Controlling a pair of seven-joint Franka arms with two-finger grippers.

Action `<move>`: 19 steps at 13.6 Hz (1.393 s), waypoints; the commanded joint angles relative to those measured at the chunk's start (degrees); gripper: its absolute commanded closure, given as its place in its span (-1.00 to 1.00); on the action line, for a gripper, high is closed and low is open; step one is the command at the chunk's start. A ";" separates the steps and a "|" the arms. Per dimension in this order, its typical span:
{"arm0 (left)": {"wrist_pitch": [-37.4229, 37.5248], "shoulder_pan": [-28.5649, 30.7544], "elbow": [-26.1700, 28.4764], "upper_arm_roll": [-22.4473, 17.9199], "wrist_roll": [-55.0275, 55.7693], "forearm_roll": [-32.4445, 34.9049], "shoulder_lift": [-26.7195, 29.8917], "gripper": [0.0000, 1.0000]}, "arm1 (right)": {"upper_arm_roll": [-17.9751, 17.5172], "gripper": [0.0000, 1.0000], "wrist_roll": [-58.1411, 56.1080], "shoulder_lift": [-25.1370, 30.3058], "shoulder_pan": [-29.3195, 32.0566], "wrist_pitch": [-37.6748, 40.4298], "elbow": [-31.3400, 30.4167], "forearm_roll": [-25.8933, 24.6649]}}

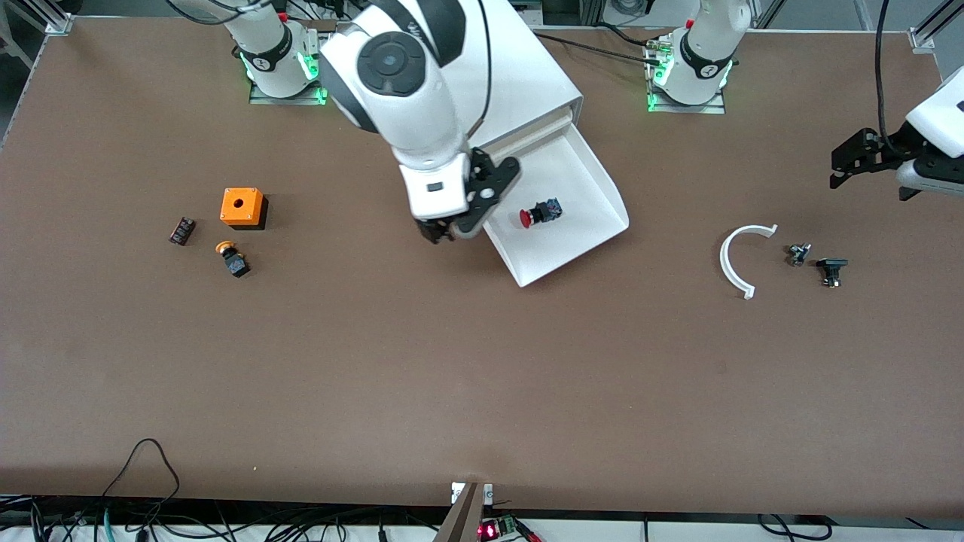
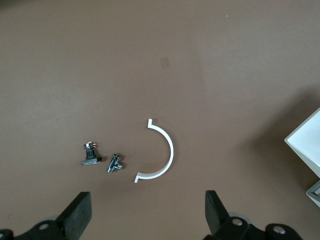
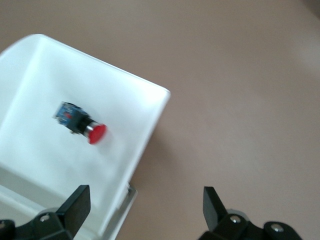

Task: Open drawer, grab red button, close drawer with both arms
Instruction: 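Lower the right gripper onto the red push button and close it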

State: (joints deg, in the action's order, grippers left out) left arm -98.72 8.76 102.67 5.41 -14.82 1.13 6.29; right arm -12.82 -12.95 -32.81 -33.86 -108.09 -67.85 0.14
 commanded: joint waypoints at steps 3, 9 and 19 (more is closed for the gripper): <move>1.51 -1.12 -2.04 -0.49 0.58 1.68 -1.37 -1.00 | -5.11 -1.00 -14.17 -6.12 -2.34 -4.83 5.35 0.48; 1.25 -1.12 -2.12 -0.41 0.67 1.77 -1.37 -1.00 | -4.06 -1.00 -28.60 -10.08 -4.90 -8.45 5.18 -1.71; 1.34 -1.12 -2.12 -0.41 0.67 1.94 -1.37 -1.00 | -3.97 -1.00 -31.44 -14.56 -7.62 -6.43 4.92 -5.15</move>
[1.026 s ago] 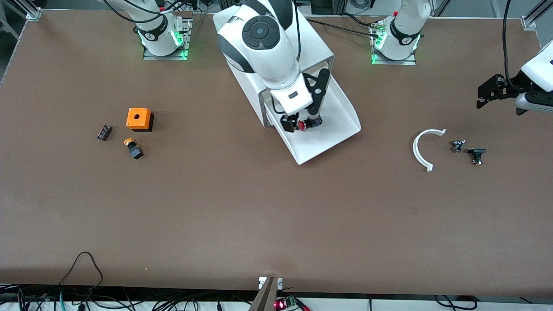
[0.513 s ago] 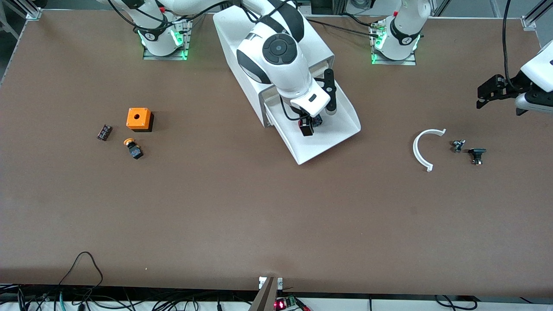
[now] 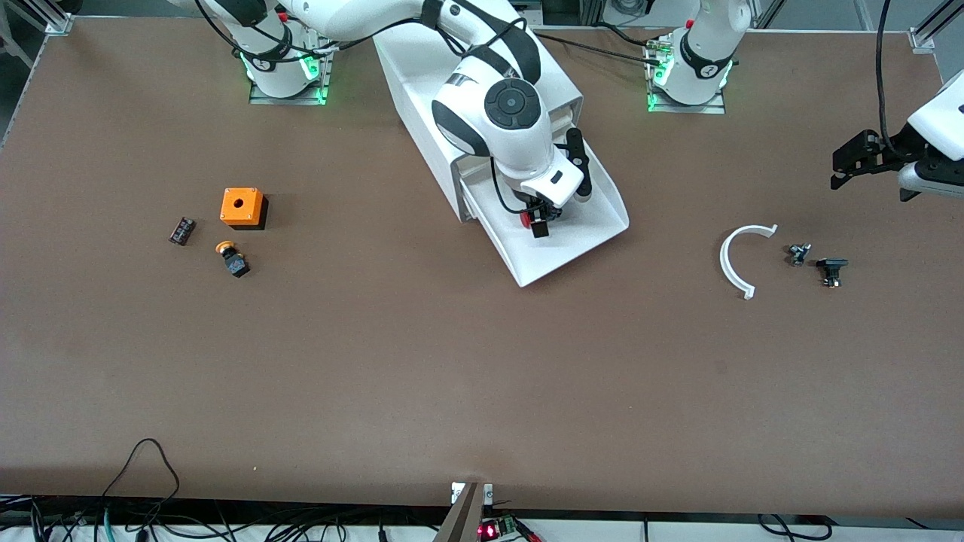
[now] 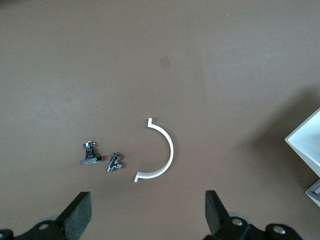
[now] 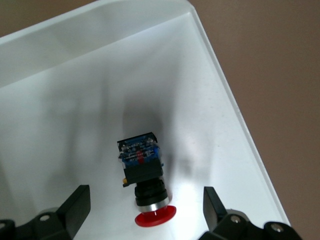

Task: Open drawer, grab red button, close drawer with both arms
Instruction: 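Lower the right gripper onto the red push button and close it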

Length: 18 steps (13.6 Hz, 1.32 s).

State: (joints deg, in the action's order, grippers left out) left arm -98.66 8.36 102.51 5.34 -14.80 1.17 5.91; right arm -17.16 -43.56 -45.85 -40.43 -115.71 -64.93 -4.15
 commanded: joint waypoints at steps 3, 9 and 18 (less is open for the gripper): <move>1.19 -0.72 -1.96 -0.33 0.65 1.91 -0.99 -1.00 | 0.46 -0.98 -0.91 -2.14 -1.49 1.19 1.91 -2.00; 1.10 -0.80 -1.96 -0.33 0.65 1.91 -0.99 -1.00 | 1.95 -0.74 -0.91 -3.28 -3.24 1.01 2.09 -2.18; 1.10 -0.80 -1.96 -0.33 0.73 1.91 -1.08 -1.00 | 3.80 0.38 -0.91 -2.93 -5.36 0.66 2.44 -2.18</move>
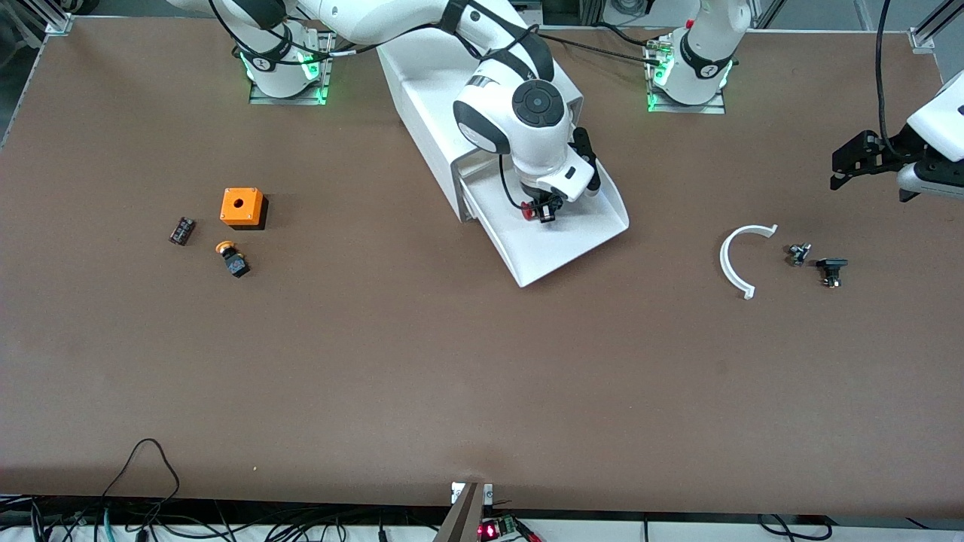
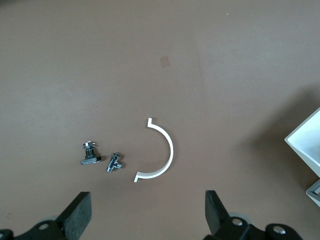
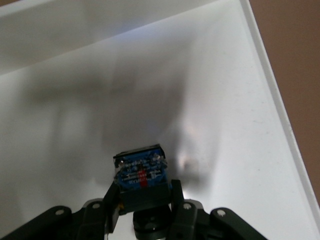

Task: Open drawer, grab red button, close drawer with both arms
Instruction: 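Lift the red button out with the right gripper while the left gripper approaches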

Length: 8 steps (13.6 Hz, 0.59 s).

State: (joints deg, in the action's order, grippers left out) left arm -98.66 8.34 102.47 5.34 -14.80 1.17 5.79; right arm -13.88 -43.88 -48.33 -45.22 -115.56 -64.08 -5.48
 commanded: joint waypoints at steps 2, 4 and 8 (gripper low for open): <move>1.10 -0.78 -1.93 -0.33 0.73 1.90 -1.21 -1.00 | 0.34 0.45 -0.42 -0.01 -0.39 0.51 1.59 -0.85; 0.58 -0.78 -1.93 -0.15 0.73 1.90 -1.48 -1.00 | 0.17 0.45 0.02 2.35 0.31 0.42 1.50 -0.32; -1.45 -1.39 -1.93 0.20 0.82 1.90 -2.88 -1.00 | 0.26 0.45 6.33 9.38 5.04 0.95 1.06 -0.14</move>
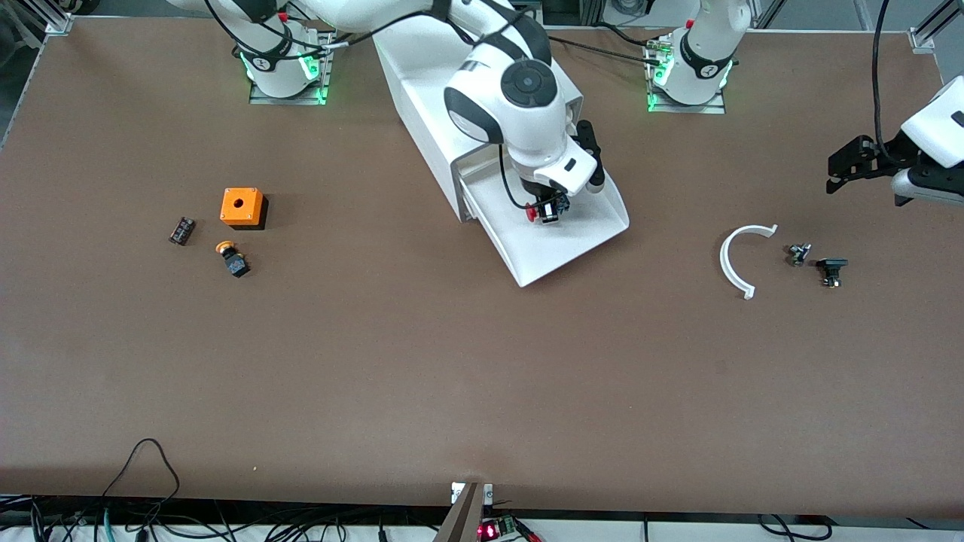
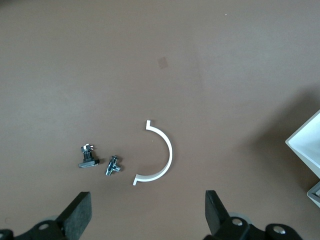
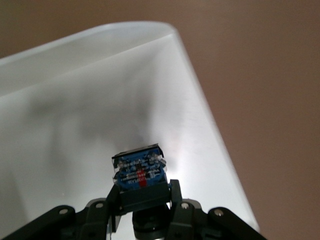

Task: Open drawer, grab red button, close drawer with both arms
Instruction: 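Lift the red button out with the right gripper while the left gripper approaches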

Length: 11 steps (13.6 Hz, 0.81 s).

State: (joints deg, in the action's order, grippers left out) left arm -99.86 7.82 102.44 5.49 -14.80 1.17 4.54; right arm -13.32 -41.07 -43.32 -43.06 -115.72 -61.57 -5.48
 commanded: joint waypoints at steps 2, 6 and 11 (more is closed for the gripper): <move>-1.74 -1.40 -1.81 0.14 1.08 1.73 -3.12 -1.00 | -0.13 0.45 7.57 6.40 7.44 1.02 -1.71 0.03; -7.71 -4.73 -0.14 0.58 11.07 0.94 -8.75 -1.00 | -0.13 0.45 15.90 12.02 18.33 0.05 -9.51 -0.06; -21.57 -8.34 6.08 6.46 31.54 1.02 -14.73 -1.00 | 0.14 0.45 35.61 16.95 30.46 0.23 -23.38 -0.14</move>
State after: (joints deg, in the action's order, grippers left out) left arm -115.74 0.32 105.08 10.03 9.50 1.17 -9.30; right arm -12.24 -11.65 -30.99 -16.73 -114.55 -75.65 -5.46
